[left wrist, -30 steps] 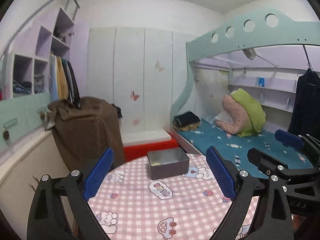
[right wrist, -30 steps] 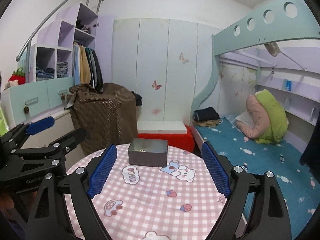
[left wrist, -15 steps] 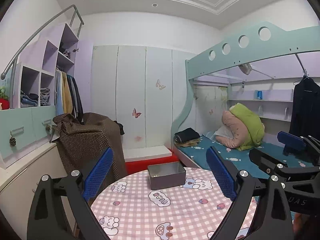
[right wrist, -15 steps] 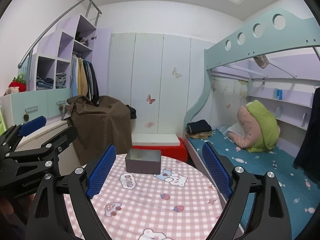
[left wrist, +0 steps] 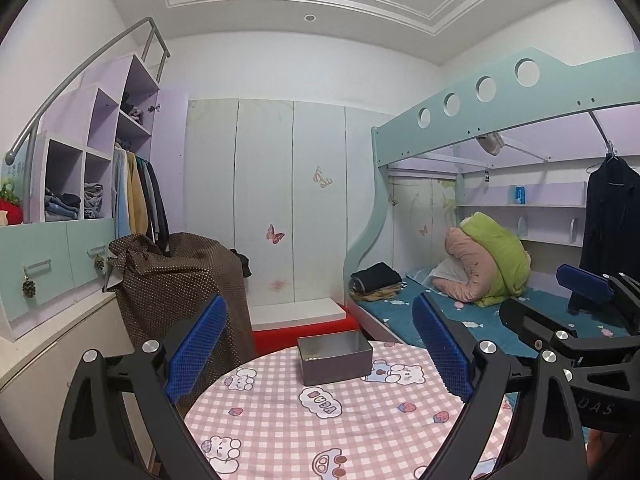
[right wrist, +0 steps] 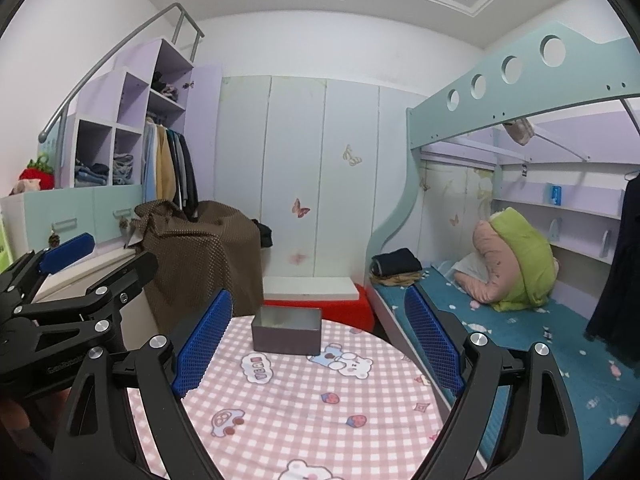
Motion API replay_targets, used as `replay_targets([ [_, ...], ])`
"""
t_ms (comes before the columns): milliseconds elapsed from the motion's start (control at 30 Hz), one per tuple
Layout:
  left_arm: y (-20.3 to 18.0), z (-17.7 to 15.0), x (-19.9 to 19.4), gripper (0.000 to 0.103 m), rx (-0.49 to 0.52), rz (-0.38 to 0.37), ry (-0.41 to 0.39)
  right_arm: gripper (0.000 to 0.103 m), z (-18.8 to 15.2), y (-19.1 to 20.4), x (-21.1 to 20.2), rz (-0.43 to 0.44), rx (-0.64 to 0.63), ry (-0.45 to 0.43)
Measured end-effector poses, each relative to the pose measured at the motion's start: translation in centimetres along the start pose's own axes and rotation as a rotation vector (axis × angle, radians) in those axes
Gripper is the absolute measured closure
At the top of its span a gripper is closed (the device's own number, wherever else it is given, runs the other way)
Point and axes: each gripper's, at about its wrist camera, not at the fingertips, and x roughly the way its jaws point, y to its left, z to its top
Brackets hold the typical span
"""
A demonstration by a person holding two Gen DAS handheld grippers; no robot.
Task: Organize jewelry
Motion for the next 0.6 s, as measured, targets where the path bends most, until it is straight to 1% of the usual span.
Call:
replay_targets([
  [400, -0.03, 0.07, -0.08, 0.012, 0.002, 0.003, -0.003, 0.018, -0.16, -0.04, -0.1, 0.003, 0.004, 0.002],
  [433, -0.04, 0.07, -0.07, 0.011, 0.001, 0.008, -0.003, 0.018, -0.23, -0.06, -0.1, 0.004, 0.005, 0.003],
  [467, 0.03, 0.09, -0.04, 0.008, -0.001, 0.018, -0.004, 0.018, -0.19, 0.0, -0.06, 0.003, 0.004, 0.003],
  [600, 0.21, 0.11, -0.01, 0.007, -0.005, 0.019, -0.016, 0.018, -0.21, 0.12, -0.06, 0.005, 0.003, 0.004],
])
